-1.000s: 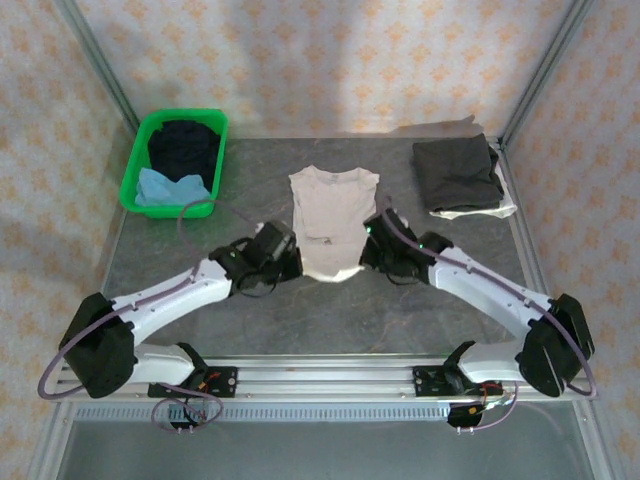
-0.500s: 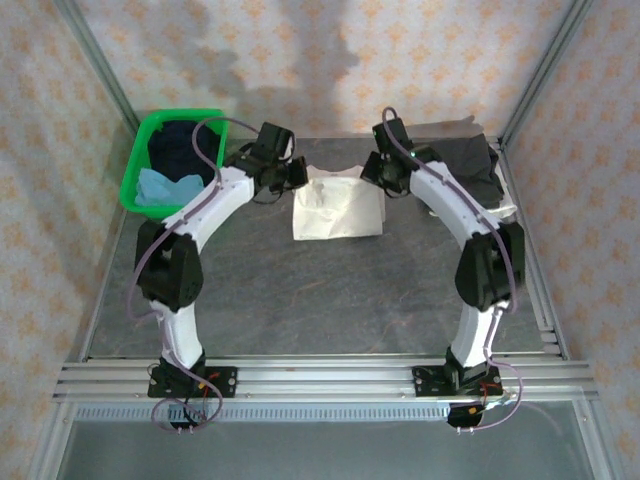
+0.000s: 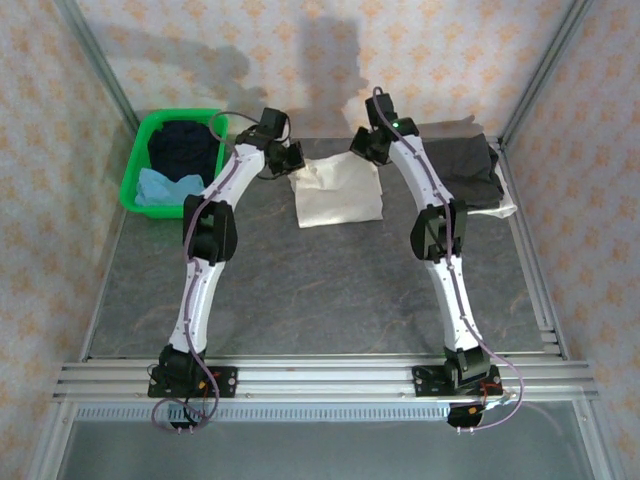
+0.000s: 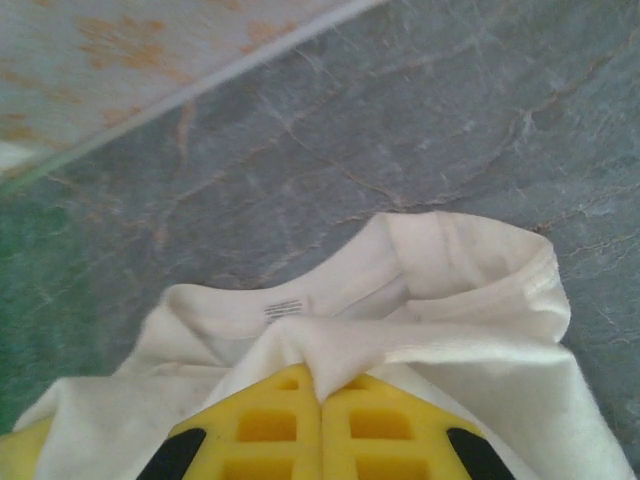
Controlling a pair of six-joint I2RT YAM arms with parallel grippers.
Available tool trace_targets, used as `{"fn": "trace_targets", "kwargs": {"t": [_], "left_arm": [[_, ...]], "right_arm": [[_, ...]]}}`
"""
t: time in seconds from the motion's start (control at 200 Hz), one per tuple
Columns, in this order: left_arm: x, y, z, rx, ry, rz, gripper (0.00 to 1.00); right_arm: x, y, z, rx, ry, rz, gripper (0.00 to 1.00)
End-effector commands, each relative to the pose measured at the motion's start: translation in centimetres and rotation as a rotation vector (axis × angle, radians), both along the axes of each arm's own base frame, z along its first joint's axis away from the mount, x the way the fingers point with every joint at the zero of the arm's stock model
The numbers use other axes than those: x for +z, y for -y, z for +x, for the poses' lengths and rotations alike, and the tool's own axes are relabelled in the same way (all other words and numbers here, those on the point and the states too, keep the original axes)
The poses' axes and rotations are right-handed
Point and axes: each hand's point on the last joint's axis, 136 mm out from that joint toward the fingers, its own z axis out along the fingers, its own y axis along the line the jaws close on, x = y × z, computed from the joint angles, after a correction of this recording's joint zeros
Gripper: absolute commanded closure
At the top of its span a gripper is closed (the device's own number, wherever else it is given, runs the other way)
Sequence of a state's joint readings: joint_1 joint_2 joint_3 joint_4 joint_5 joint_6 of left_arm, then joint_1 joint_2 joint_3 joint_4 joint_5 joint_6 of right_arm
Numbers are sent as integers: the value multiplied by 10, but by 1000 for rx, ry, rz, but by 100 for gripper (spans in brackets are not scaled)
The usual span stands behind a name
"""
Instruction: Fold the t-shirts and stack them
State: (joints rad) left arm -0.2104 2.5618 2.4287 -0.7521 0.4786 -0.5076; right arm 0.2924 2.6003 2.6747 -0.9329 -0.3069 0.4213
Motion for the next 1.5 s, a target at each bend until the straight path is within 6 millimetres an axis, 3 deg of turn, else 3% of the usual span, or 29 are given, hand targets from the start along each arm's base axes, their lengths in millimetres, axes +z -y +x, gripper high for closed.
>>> {"fn": "trace_targets", "kwargs": {"t": [0.0,0.045,0.13,0.175,0.265,0.36,0.54,0.696,0.776,0.851,0.951,1.011,1.141,1.241,1.391,1.491], "left_arm": [[1,-6,2,12,-36,-44,86],[-3,-10,6,32,-40,-46,71],[-4,-17,10,63,-38,-50,58],[-3,-22,11,73,-35,-37,48],[5,-31,8,83,-29,7,42],[15,-43,2,88,-9,79,29],[27,-55,-15,124,9,190,20],[39,-70,-24,177,30,289,9],[42,-55,-26,146,51,291,7],[29,-23,-35,62,48,317,7],[-6,26,-57,-77,-2,304,12],[-28,44,-72,-126,-34,299,16],[-67,51,-92,-128,-71,272,24],[-86,57,-107,-136,-114,233,30],[-89,68,-152,-146,-135,229,32],[-83,94,-194,-157,-145,170,33]], "right_arm": [[-5,8,-3,-3,-35,11,96],[-8,12,1,-12,-27,4,83],[-11,21,8,-28,-6,-30,58],[-8,28,12,-38,16,-65,51],[7,41,12,-45,46,-121,45],[19,43,1,-23,38,-143,42],[-8,15,-45,78,-32,-205,42],[-26,4,-86,78,-36,-243,41],[-38,7,-98,70,-53,-244,41],[-53,16,-105,54,-83,-276,41],[-70,24,-113,45,-126,-296,41],[-76,31,-115,30,-141,-290,42],[-86,45,-114,-73,-175,-210,44],[-91,38,-109,-97,-197,-155,46],[-91,53,-94,-110,-204,-236,46],[-88,47,-76,-56,-177,-198,45]]}}
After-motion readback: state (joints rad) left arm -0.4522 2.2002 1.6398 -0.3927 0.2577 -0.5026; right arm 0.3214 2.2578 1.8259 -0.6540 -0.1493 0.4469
